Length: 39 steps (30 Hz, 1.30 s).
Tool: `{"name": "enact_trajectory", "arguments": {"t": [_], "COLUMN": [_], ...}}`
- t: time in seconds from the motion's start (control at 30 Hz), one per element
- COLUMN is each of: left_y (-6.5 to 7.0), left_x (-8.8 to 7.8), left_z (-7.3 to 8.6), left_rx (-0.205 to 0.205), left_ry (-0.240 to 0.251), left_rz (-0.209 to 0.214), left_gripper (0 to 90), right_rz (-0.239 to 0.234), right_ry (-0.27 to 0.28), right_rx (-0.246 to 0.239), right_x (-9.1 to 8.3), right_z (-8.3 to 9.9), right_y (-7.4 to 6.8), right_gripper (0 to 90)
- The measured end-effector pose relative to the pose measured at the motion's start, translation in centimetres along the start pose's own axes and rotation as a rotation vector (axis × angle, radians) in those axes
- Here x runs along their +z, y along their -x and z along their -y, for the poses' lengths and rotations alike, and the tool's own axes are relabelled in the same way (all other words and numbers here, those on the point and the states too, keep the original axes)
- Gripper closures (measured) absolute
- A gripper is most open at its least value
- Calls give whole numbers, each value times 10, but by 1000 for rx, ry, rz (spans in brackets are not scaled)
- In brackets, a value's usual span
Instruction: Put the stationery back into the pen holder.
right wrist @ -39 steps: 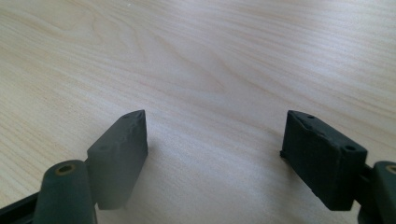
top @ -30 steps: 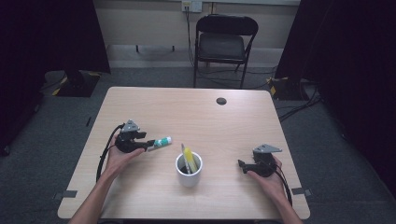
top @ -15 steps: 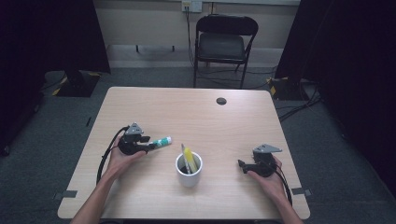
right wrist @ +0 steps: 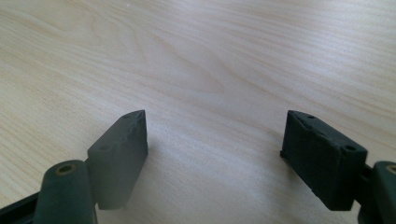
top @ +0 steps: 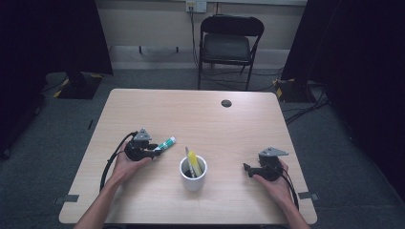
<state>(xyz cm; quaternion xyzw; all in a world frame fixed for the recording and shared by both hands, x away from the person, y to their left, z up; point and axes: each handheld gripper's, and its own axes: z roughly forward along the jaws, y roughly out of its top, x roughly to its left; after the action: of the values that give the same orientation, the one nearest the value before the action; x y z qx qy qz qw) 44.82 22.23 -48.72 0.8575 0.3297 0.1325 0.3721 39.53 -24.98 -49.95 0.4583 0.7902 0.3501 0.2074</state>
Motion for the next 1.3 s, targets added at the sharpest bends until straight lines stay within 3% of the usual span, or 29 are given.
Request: {"name": "enact_trajectory", "arguments": {"t": [0.03,0.07,0.13,0.2,0.37,0.4,0.57,0.73,0.8,0.97,1.03,1.07,1.13,1.2,1.23,1.27,1.3], "left_y": [0,2,3,4,10,10,10,10,10,10,11,11,13,12,14,14,15], "left_x": [1,4,5,6,9,9,10,7,7,-1,-3,-4,-6,-10,-10,-12,-11], "left_z": [0,1,0,0,-2,-3,-2,-3,-2,-4,-4,-4,-5,-6,-6,-7,-6], "left_rx": [16,-6,23,7,17,31,20,18,0,9,-9,9,-12,16,-19,-5,-28], "left_ry": [-7,6,-17,-13,-10,-19,-10,-29,-2,-6,5,13,21,23,44,42,52], "left_rz": [-9,-3,-15,-9,-12,-17,-14,-13,-7,-7,8,0,11,2,11,5,18], "left_gripper": [635,627,615,609,568,575,648,650,650,651,651,651,651,651,651,651,651], "right_rz": [0,0,0,0,0,-1,-1,-1,-1,-1,-1,-1,0,-1,0,0,-1], "right_ry": [0,0,0,0,0,0,0,0,0,0,0,0,0,0,0,0,0], "right_rx": [0,0,0,0,0,0,0,0,0,0,0,-1,0,0,0,0,0], "right_x": [0,0,0,0,0,0,0,0,0,0,0,0,0,0,0,0,0], "right_z": [0,0,0,0,0,0,0,0,0,0,0,0,0,0,0,0,0], "right_y": [0,0,0,0,0,0,0,0,0,0,0,0,0,0,0,0,0], "right_gripper": [218,217,217,218,217,217,217,218,217,217,217,217,217,217,217,217,217]}}
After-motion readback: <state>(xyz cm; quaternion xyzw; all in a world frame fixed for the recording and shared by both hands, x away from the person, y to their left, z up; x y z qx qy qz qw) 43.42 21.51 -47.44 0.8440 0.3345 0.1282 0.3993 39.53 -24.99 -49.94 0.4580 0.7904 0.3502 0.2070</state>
